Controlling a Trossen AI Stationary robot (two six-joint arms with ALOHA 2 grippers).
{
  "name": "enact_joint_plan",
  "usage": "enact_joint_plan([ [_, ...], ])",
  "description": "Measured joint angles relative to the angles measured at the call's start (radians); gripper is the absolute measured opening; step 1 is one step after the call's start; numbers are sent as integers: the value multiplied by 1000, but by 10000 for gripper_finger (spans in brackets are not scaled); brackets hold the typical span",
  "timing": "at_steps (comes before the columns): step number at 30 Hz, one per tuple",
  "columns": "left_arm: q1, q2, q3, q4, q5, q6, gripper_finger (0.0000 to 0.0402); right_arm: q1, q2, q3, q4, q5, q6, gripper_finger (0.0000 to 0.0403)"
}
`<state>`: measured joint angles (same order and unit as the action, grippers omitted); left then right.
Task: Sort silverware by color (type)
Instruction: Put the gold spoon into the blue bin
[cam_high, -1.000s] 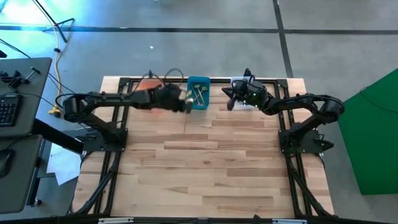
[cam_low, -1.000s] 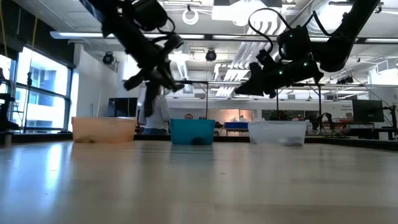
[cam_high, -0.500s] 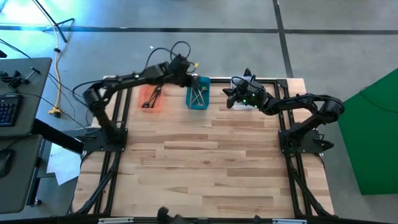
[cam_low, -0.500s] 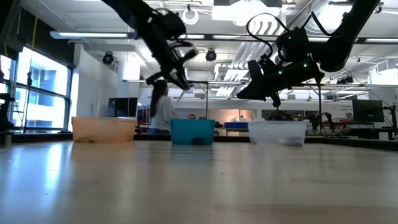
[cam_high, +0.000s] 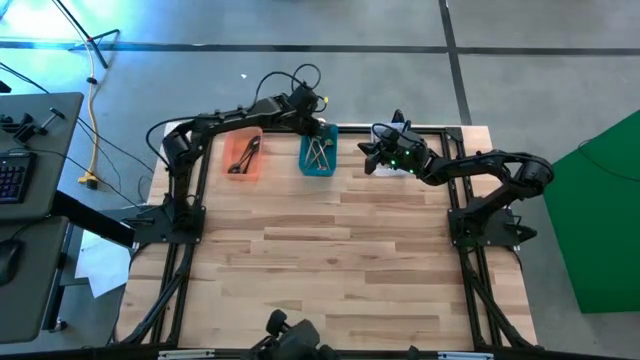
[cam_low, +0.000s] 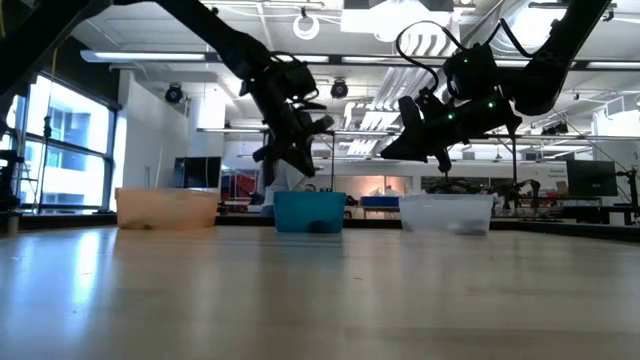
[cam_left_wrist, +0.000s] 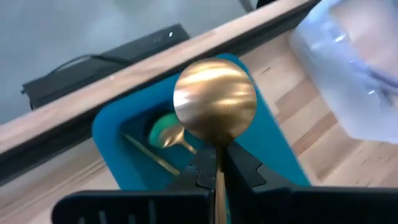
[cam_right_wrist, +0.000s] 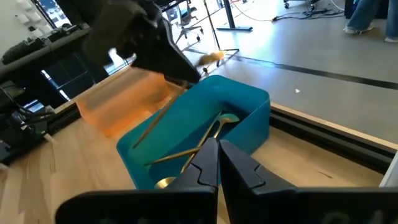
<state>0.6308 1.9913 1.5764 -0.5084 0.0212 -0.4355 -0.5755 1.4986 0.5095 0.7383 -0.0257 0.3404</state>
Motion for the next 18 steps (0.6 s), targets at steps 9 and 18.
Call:
enact_joint_plan([
  [9, -3, 62, 0, 7, -2, -43, 0, 0, 0, 0, -2, 1, 21, 0],
  [18, -3, 94, 0, -3, 5, -87, 6, 0, 0, 0, -14, 2, 22, 0],
])
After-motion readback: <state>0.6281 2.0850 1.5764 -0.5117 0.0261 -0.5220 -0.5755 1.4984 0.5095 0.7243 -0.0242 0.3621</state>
